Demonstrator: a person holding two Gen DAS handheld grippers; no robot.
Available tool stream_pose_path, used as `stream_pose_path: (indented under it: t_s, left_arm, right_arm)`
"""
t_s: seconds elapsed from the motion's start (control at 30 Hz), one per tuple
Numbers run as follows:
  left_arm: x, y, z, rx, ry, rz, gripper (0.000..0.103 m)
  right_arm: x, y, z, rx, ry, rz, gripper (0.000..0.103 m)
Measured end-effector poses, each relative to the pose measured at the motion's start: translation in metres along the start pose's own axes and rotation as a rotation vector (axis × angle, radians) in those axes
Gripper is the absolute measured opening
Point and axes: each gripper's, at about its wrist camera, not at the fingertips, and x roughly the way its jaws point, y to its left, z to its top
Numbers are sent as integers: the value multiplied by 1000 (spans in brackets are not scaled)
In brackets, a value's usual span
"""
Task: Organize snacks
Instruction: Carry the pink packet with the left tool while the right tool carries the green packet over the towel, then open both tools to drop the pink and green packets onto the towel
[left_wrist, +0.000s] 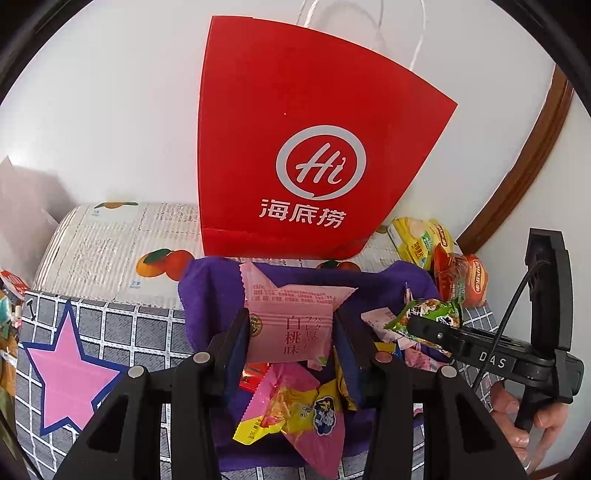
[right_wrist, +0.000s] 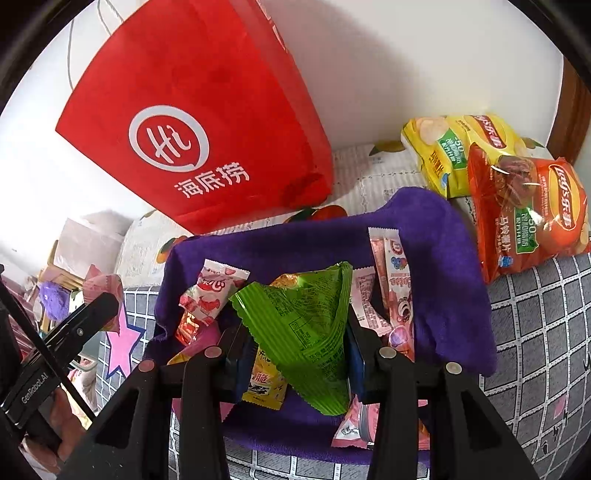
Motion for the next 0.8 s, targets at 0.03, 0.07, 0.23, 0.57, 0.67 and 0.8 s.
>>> stream_pose_path:
  t_s: [0.03,0.07,0.23,0.57,0.67,0.8]
  left_arm:
    - [0,1,0,-2,2,-1,42]
    - [0,1,0,0,2,-3,42]
    - [1,3,-1,-9,7,-7,42]
    - [5,-2,-1,6,22,-16,43]
    - [7,-2,0,4,27,-15,43]
    - [11,-1,0,0,37,-13,43]
  right_arm:
    - [1,0,0,0,3,2,42]
    - [4,1,-1,2,7,3,42]
    - [13,4,-2,5,22,3,42]
    - [32,7,-5,6,70,-10,42]
    - [34,5,-5,25,74,5,48]
    - [29,6,-4,13,49,16,63]
